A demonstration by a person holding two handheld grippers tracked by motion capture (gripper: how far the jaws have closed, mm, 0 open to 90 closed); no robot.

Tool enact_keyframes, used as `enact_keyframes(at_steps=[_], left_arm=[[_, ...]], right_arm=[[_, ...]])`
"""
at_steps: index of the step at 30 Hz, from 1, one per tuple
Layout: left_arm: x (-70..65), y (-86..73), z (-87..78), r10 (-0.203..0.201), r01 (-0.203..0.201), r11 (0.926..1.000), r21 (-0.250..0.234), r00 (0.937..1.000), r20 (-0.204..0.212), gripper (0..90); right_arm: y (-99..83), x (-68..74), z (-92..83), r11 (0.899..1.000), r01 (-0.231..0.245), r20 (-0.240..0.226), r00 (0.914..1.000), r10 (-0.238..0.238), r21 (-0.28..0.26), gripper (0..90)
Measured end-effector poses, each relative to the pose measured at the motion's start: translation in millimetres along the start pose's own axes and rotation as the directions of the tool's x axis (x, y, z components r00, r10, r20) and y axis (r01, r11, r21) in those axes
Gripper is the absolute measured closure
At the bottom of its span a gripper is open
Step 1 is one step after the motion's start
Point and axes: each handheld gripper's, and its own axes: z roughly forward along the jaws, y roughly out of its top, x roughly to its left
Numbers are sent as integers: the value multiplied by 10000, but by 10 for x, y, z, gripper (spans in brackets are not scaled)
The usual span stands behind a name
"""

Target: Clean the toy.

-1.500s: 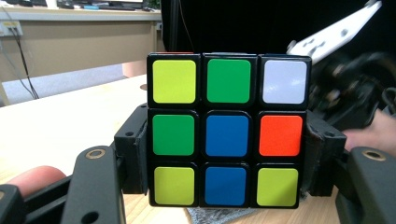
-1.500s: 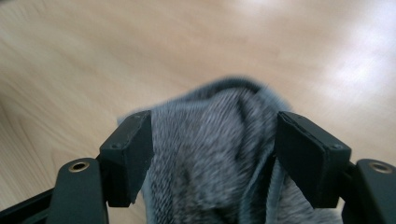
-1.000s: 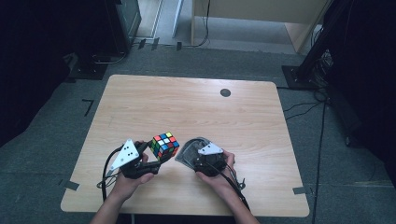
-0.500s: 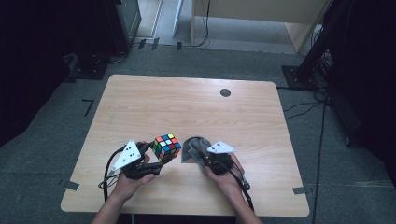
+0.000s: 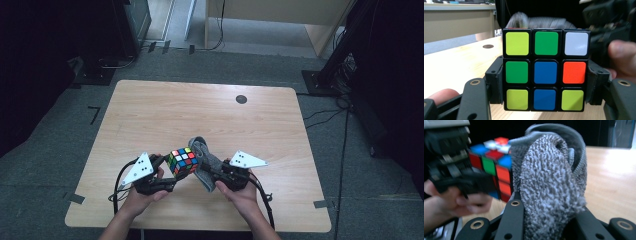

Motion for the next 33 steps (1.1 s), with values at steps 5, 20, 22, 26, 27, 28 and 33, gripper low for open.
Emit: enact_keyframes(at_steps=[5,20,22,26,27,28,33], left_arm=[[25,6,-30,-156,157,9997,-163,9998,96,339],[8,5,-11,-6,6,10000,16,10000,80,339],[20,8,-21,-33,33,10000,-40,10000,67,339],[36,5,-25,-142,142,9999,-77,9999,40,339],[38,1,-22,-191,191,9998,-79,9998,47,339],[39,0,-21,-201,201,9998,-64,9998,50,340],[33,-7,-7,-70,74,9997,212,9998,-173,339]], right_arm=[[-128,25,139,9971,-125,-499,9986,163,754,779],[-89,-17,100,9971,-131,-528,9985,170,747,772],[-116,12,140,9937,214,-436,9989,-167,1096,772],[-11,36,50,9975,401,-307,9988,-384,575,771],[13,39,28,9984,412,-281,9988,-401,398,771],[36,39,4,9988,428,-248,9988,-422,245,771],[-35,28,70,9967,324,-270,9992,-304,750,771]])
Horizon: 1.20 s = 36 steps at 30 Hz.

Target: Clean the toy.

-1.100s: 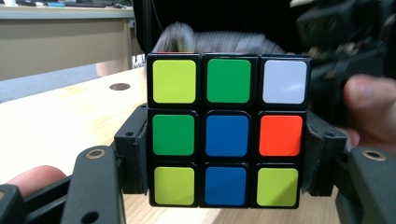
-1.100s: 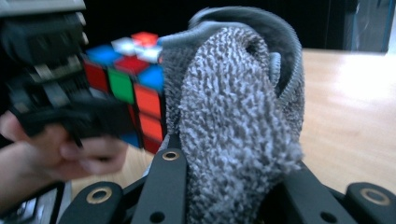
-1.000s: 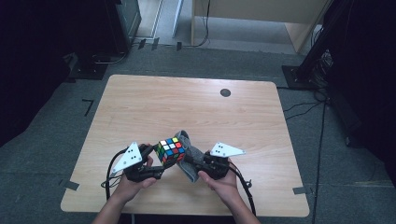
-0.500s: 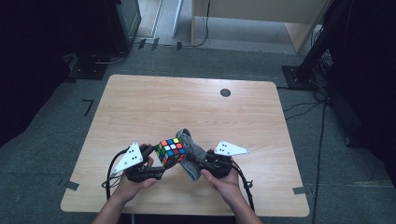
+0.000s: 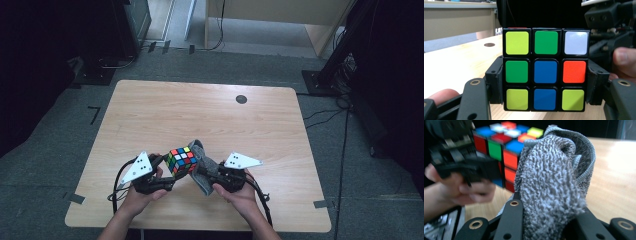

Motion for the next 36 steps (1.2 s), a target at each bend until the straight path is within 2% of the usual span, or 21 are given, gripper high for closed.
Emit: enact_keyframes(at_steps=[2,4,7,10,12,15,16,19,21,23,25,27,29,33,35,36], left_arm=[[7,2,-2,-11,11,10000,-7,10000,-61,340],[15,3,-6,-123,123,9999,-92,9999,-31,340],[25,5,-10,-161,161,9998,-140,9999,-22,339],[26,-4,-2,-180,180,9998,-46,9998,-69,340],[20,-8,5,-117,118,9999,54,9998,-153,339],[31,-5,-2,-176,177,9998,26,9996,-202,339],[35,-3,-5,-185,186,9998,21,9996,-218,339],[48,-2,-15,-309,308,9995,-77,9993,-217,339],[48,1,-13,-316,314,9995,-75,9991,-278,340],[47,-3,-7,-316,315,9995,-38,9991,-294,340],[43,-4,-2,-306,308,9995,48,9989,-360,339],[43,-5,-4,-261,268,9996,130,9985,-484,340],[58,-3,-13,-356,363,9993,106,9977,-583,339],[74,-1,-17,-577,581,9983,8,9938,-953,339],[69,-13,-2,-811,806,9967,-90,9882,-1301,339],[61,-27,12,-1048,1031,9945,-193,9833,-1491,339]], right_arm=[[-43,15,62,9983,270,63,9996,-274,519,771],[-40,43,68,9966,558,253,9980,-574,599,771],[26,66,-2,9969,774,448,9959,-780,131,771],[66,60,-63,9976,570,516,9972,-549,-405,770],[33,52,-28,9983,518,497,9975,-505,-255,770],[-33,53,53,9987,435,398,9982,-446,282,769],[-53,65,87,9971,538,404,9976,-560,546,769],[-42,95,95,9947,780,514,9953,-815,668,767],[5,101,41,9951,899,632,9937,-924,403,767],[54,84,-30,9979,607,659,9961,-591,-218,767],[57,83,-38,9981,507,695,9964,-482,-349,767],[26,90,0,9982,573,680,9961,-562,-149,766],[-27,88,60,9990,403,523,9978,-413,201,764],[-144,112,214,9932,267,311,9991,-304,1132,763],[-188,153,278,9909,193,282,9993,-232,1334,763],[-202,172,305,9907,118,206,9997,-147,1352,764]])
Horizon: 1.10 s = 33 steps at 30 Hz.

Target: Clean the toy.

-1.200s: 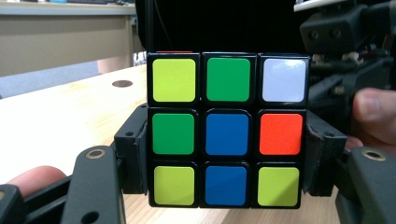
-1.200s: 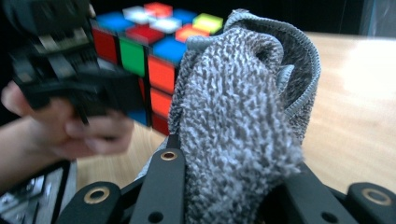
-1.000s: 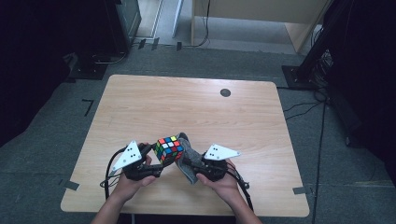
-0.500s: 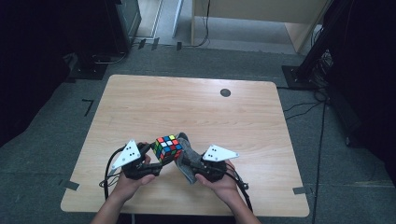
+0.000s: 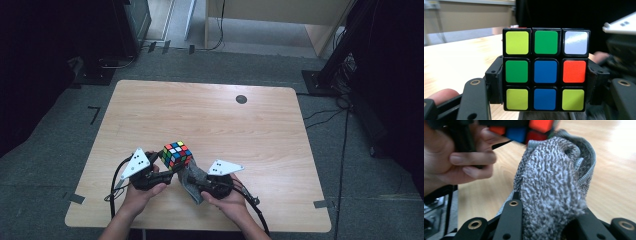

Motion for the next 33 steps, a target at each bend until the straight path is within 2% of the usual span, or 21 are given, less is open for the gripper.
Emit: enact_keyframes(at_steps=[3,5,7,9,10,12,14,15,18,19,21,24,26,27,29,30,32,33], left_arm=[[-32,-32,39,-290,291,9996,17,9987,-414,339],[-53,-49,68,-316,326,9994,131,9972,-679,339],[-59,-64,83,-436,447,9989,149,9968,-665,339],[-67,-67,84,-408,418,9990,151,9973,-617,339],[-69,-62,79,-416,422,9991,91,9973,-603,339],[-61,-51,67,-507,504,9987,-68,9972,-552,340],[-48,-47,57,-566,562,9984,-100,9970,-529,340],[-46,-47,56,-604,599,9981,-117,9969,-514,340],[-60,-56,68,-618,614,9981,-98,9971,-452,339],[-74,-63,77,-578,575,9983,-62,9974,-433,339],[-104,-75,100,-472,474,9989,34,9981,-399,339],[-142,-90,124,-305,312,9994,151,9985,-447,339],[-150,-89,123,-249,256,9996,130,9987,-451,339],[-147,-83,116,-265,269,9996,80,9986,-451,340],[-141,-71,102,-364,361,9993,-64,9983,-454,340],[-137,-66,95,-384,380,9992,-99,9982,-465,340],[-132,-62,87,-361,355,9993,-142,9981,-499,339],[-127,-63,86,-347,341,9993,-130,9980,-530,339]], right_arm=[[-12,65,48,9997,-219,-288,9994,217,-69,763],[-15,120,73,9993,-349,-795,9963,335,-166,763],[-14,194,103,9998,-73,-899,9959,56,-184,762],[-9,231,117,9996,167,-680,9975,-182,-221,761],[-9,219,111,9996,84,-546,9985,-98,-264,761],[-19,158,81,9988,-244,-95,9997,240,-422,762],[-36,73,48,9951,-731,424,9962,760,-664,762],[-55,4,27,9884,-1278,748,9882,1340,-825,761],[-105,-83,17,9747,-2040,1346,9673,2150,-914,759],[-117,-86,28,9725,-2161,1260,9660,2259,-875,757],[-118,-22,80,9739,-2141,721,9730,2195,-750,754],[-67,129,150,9877,-1519,-246,9882,1510,-380,750],[-37,181,144,9916,-1228,-406,9918,1212,-408,751],[-28,173,126,9903,-1302,-383,9910,1284,-484,754],[-29,81,60,9790,-1852,-27,9826,1856,-849,759],[-42,20,25,9694,-2210,255,9741,2249,-1071,760],[-77,-96,-40,9440,-2963,744,9481,3091,-1454,761],[-99,-143,-63,9350,-3151,1010,9373,3335,-1626,760]])
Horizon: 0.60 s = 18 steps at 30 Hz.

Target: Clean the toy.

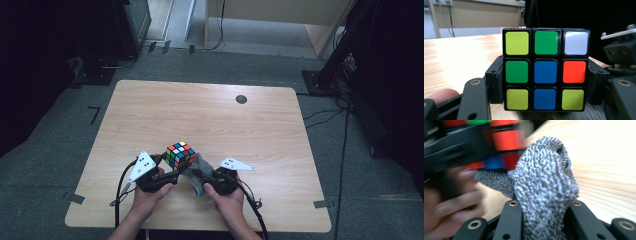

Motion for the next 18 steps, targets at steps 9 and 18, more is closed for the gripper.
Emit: enact_keyframes(at_steps=[9,18], left_arm=[[-19,-25,38,48,-48,9998,177,10000,50,339],[14,-2,3,-69,69,10000,25,10000,-28,340]], right_arm=[[-93,402,187,9732,1919,-1851,9684,-1669,1267,751],[39,-39,-46,9999,-81,161,9998,82,-90,754]])
